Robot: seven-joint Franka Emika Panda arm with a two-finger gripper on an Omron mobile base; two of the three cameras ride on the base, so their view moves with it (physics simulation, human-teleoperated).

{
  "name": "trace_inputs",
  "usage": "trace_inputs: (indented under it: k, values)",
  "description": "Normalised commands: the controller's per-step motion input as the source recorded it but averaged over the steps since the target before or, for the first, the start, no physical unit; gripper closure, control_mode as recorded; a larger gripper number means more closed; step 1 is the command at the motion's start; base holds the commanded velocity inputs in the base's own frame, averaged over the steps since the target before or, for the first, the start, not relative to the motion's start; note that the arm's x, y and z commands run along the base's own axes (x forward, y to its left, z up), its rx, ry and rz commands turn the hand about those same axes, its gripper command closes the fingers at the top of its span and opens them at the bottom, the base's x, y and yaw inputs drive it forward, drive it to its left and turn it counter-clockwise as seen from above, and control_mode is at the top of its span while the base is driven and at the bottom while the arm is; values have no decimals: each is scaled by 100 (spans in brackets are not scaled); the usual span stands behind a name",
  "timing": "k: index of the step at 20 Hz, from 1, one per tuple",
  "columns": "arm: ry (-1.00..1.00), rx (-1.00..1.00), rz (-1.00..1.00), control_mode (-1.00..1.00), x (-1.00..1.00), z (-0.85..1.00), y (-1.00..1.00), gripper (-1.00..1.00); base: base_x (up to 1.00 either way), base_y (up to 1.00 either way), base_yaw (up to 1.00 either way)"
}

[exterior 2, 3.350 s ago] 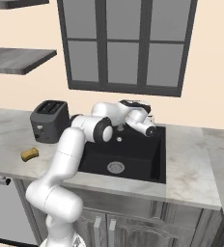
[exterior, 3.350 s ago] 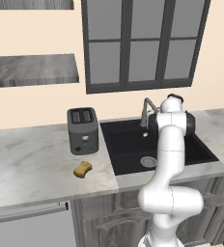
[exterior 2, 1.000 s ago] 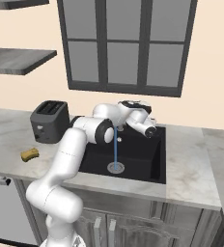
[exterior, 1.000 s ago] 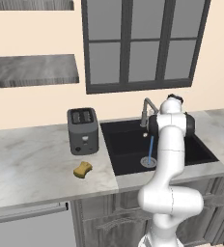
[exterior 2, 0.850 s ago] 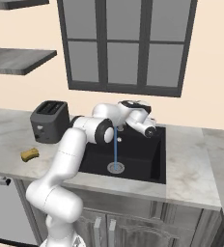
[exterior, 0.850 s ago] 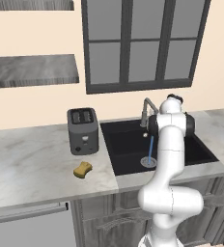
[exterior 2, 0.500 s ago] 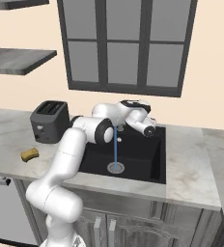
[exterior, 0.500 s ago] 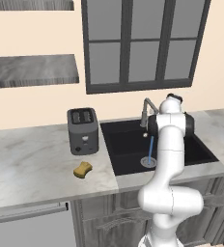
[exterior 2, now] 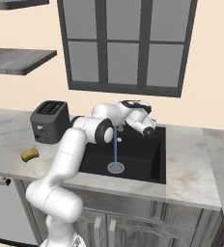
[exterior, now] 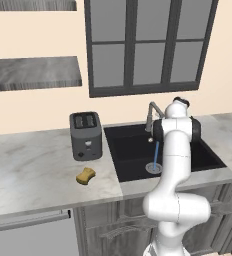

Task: Soak the sponge with water for a few seconds and then drop it inside the sink.

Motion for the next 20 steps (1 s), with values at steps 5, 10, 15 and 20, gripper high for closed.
trace_inputs:
  k: [5,10,15,20]
  values:
    - [0,7,-5,-100,0,0,-48,-100,0,0,0]
    - [1,6,-5,-100,0,3,-44,-100,0,0,0]
    - [0,7,-4,-100,0,9,-38,-100,0,0,0]
    - [0,7,-2,-100,0,13,-29,-100,0,0,0]
